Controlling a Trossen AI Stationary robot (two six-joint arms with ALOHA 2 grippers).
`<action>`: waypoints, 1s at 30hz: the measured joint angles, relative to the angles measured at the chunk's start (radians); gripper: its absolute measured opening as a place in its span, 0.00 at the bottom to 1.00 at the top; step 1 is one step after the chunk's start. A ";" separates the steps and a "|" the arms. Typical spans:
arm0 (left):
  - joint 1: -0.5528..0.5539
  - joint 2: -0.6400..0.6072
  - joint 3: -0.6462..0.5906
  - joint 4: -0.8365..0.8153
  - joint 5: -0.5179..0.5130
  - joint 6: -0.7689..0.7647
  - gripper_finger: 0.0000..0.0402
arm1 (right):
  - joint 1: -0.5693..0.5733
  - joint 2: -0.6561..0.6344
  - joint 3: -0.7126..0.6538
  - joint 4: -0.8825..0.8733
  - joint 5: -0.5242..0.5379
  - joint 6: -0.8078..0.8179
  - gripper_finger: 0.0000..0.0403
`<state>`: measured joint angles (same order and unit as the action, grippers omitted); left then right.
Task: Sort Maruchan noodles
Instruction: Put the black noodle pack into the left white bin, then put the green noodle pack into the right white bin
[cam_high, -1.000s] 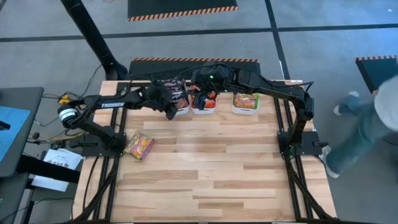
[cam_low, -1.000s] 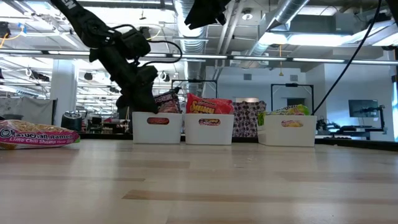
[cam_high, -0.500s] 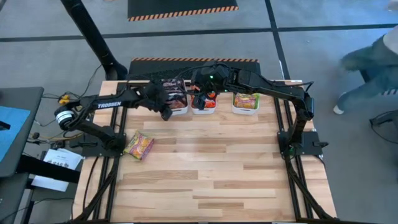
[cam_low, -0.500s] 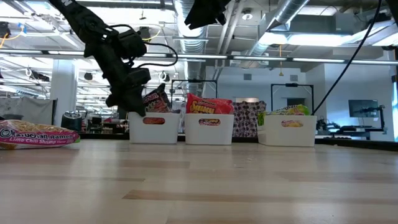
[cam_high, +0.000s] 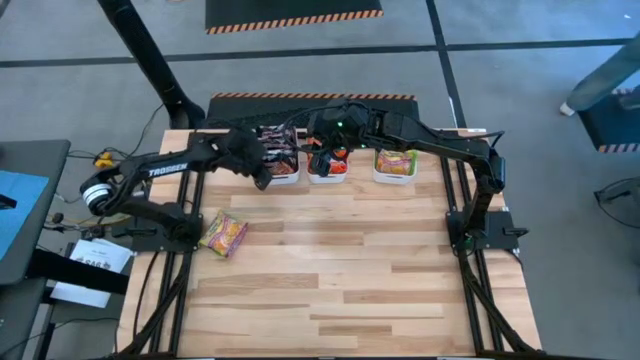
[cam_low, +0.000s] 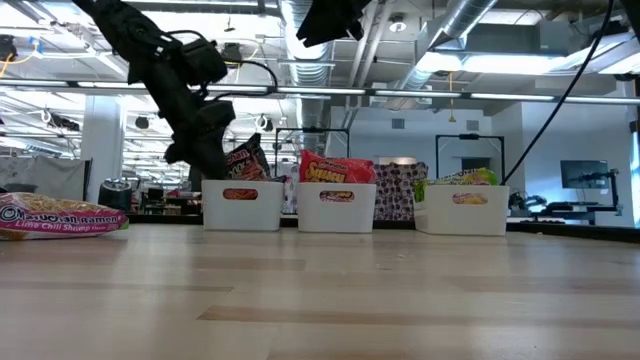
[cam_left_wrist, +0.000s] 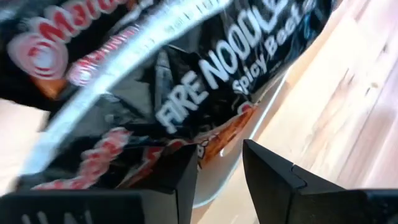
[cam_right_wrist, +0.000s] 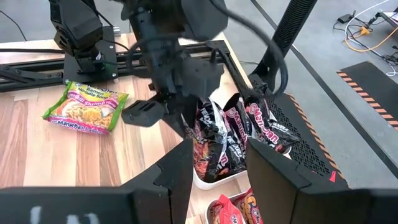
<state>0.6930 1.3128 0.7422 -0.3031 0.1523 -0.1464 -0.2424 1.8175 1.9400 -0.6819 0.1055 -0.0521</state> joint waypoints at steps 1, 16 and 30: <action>0.000 -0.012 0.000 -0.002 -0.002 -0.001 0.29 | 0.000 0.000 0.000 0.000 0.000 0.000 0.42; -0.021 -0.297 0.000 0.002 0.052 -0.086 0.29 | 0.005 0.000 0.000 -0.016 0.000 0.000 0.42; -0.052 -0.498 0.002 -0.071 0.212 -0.191 0.29 | 0.062 0.000 0.000 -0.037 0.003 -0.008 0.52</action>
<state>0.6411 0.8146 0.7437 -0.3746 0.3643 -0.3371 -0.1803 1.8179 1.9396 -0.7193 0.1082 -0.0605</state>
